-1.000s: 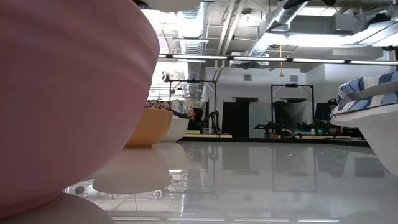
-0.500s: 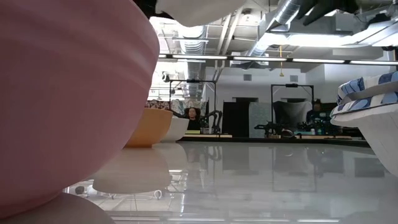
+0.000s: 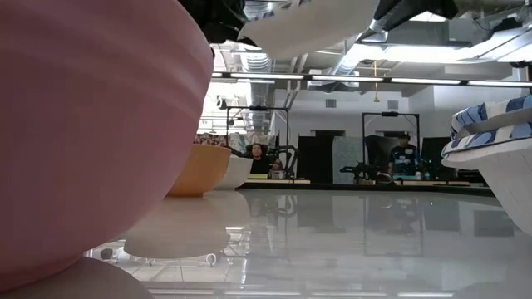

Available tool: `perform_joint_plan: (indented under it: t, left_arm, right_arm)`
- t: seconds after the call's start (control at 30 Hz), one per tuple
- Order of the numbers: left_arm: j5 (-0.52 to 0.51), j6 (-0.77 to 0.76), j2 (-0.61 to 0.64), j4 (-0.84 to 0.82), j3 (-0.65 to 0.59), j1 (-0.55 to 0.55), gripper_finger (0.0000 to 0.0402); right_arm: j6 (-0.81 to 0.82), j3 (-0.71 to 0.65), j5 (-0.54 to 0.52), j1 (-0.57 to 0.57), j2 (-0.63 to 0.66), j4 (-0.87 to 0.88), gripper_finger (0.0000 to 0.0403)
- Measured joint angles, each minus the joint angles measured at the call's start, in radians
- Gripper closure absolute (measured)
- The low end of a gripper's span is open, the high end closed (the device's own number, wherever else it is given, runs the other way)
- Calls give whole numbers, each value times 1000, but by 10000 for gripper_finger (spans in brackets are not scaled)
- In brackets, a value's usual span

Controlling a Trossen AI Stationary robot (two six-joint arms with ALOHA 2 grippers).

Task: Nest bowls inside each other
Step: Stack the left white paper bowl on top of the right white paper bowl

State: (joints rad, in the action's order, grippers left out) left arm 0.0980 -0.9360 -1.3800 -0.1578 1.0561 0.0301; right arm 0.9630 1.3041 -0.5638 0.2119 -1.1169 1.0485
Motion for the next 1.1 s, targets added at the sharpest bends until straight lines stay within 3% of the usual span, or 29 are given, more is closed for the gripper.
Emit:
perform_joint_plan:
  t: [0.27, 0.4, 0.67, 1.1]
  left_arm:
    - [-8, 28, -5, -58, 1, 24, 402]
    - [-23, 38, -6, -93, 0, 29, 402]
    - [-54, 38, -6, -76, 0, 29, 402]
    - [-58, 35, -6, -68, 0, 29, 402]
  right_arm:
    - [5, 0, 52, 1, -90, -21, 161]
    - [-2, 0, 127, 1, -101, -77, 133]
    - [-54, 0, 140, 1, -103, -125, 127]
    - [-104, 0, 177, -18, -239, -163, 127]
